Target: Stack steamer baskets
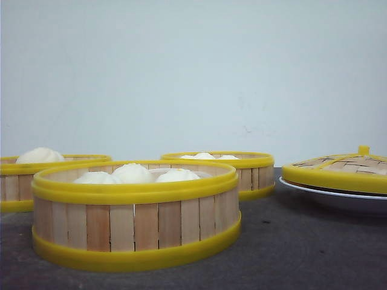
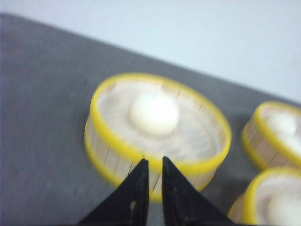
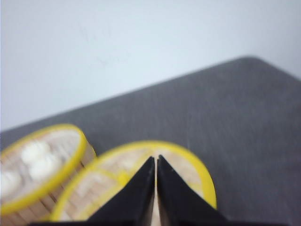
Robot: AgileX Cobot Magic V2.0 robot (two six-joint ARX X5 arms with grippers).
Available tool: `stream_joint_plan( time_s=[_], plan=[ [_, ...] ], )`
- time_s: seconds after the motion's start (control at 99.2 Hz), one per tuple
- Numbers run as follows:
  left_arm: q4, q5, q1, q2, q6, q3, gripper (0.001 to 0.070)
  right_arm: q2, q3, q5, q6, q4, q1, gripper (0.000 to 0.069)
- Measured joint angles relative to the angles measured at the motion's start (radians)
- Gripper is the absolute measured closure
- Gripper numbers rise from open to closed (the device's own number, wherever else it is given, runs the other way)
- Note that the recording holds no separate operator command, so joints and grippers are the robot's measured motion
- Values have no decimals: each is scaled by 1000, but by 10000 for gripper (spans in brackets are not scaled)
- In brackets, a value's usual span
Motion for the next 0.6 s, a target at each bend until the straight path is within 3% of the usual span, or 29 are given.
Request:
stream_joint_plan(
  time_s=[0.131,0.292,0.484,0.544,0.605],
  plan=[
    [-62,19,0,169,24,218,685,159,226,-17,-65,-114,0,688],
    [-180,49,0,343,100,505,685,337,536,-16,-200,-309,14,689],
    [-259,51,0,395,179,634,680,416,702,-18,-285,-422,71,683],
    [-285,52,0,395,195,634,651,422,707,-18,-293,-428,82,623],
    [-298,53,0,395,205,634,581,424,707,-18,-299,-436,88,483]
  ],
)
